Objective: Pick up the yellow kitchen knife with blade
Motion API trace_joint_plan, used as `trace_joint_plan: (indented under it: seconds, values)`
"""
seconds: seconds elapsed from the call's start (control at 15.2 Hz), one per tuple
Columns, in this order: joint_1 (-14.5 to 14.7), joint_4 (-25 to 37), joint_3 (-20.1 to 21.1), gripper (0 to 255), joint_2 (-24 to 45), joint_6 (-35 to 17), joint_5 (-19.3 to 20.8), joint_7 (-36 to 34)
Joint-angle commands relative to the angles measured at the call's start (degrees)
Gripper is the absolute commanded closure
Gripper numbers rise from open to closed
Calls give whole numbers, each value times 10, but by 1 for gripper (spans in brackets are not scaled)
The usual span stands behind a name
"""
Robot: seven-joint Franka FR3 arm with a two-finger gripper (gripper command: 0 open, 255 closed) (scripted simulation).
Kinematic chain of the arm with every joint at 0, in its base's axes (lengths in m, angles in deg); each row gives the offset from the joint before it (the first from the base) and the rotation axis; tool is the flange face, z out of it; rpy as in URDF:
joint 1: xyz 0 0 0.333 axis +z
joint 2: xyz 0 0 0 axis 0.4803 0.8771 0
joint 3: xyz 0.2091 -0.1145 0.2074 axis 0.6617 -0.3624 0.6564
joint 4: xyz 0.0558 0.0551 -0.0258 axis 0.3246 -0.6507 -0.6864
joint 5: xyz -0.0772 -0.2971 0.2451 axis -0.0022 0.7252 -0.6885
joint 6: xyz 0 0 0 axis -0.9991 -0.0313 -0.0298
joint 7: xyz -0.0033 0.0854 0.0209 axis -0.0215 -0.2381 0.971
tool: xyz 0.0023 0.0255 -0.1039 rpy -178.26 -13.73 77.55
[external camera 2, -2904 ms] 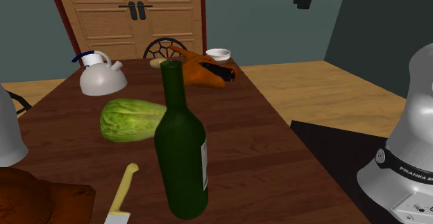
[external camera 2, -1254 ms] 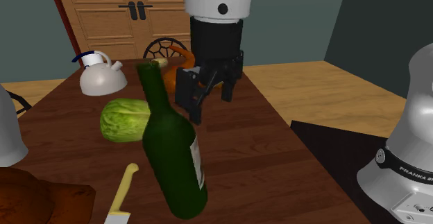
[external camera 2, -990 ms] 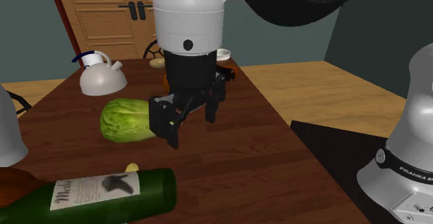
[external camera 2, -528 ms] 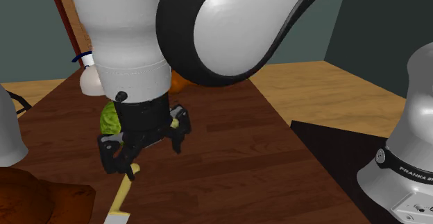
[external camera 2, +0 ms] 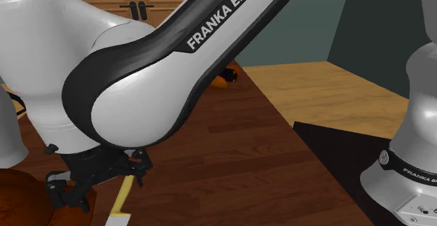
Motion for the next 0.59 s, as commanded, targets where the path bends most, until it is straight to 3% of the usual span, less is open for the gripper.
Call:
trace_joint_plan:
  seconds: [0.0, 0.53]
  values:
    - [12, 43, -9, 0, 36, 7, 6, -16]
    - [19, 39, -20, 0, 71, -31, 20, -26]
